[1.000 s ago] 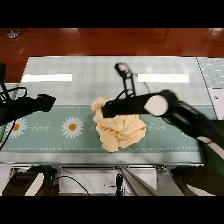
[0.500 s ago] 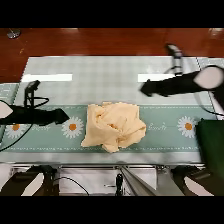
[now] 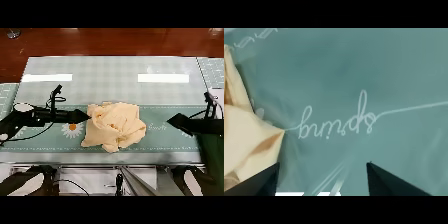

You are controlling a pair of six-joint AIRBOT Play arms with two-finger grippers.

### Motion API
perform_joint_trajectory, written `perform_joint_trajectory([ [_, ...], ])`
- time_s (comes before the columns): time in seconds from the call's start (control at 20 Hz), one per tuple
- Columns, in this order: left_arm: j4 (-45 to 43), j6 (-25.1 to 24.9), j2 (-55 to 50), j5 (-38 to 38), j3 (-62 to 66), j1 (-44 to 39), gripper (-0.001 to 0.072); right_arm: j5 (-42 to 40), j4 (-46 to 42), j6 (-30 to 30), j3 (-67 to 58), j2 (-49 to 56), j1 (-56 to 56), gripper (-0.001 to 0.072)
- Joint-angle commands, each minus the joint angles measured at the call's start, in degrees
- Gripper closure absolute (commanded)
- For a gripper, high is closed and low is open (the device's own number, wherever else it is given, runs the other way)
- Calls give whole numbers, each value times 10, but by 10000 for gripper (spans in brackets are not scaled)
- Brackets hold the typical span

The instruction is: Fold the shirts.

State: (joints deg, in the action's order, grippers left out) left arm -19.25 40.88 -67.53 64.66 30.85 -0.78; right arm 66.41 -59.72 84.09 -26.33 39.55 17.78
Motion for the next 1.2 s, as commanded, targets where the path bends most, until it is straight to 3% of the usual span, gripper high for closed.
perform_joint_trajectory([
  [0.0, 111, -120, -74, 16, 29, -46, 6, 0, 37, -24, 71, -16, 16, 94],
  [0.1, 95, -116, -108, 18, 61, -81, 8, -7, 39, -26, 89, -16, 16, 94],
  [0.15, 89, -115, -120, 29, 78, -87, 109, -9, 39, -26, 96, -15, 16, 94],
  [0.2, 78, -115, -129, 45, 94, -86, 498, -6, 48, -29, 99, -12, 14, 94],
  [0.25, 66, -115, -133, 55, 108, -83, 683, -4, 58, -31, 100, -4, 2, 94],
  [0.4, 30, -97, -134, 59, 134, -78, 682, -21, 107, -39, 100, 35, -79, 94],
  [0.75, 29, -61, -134, 59, 135, -74, 682, -159, 250, -85, 89, 159, -264, 94],
  [0.9, 29, -56, -134, 59, 136, -74, 682, -181, 254, -85, 60, 201, -301, 123],
  [1.0, 29, -41, -134, 59, 136, -74, 682, -182, 253, -86, 33, 226, -317, 293],
  [1.1, 29, -31, -134, 59, 136, -74, 682, -173, 253, -104, 3, 245, -329, 691],
  [1.15, 29, -16, -133, 59, 141, -71, 682, -166, 246, -112, -17, 247, -332, 693],
])
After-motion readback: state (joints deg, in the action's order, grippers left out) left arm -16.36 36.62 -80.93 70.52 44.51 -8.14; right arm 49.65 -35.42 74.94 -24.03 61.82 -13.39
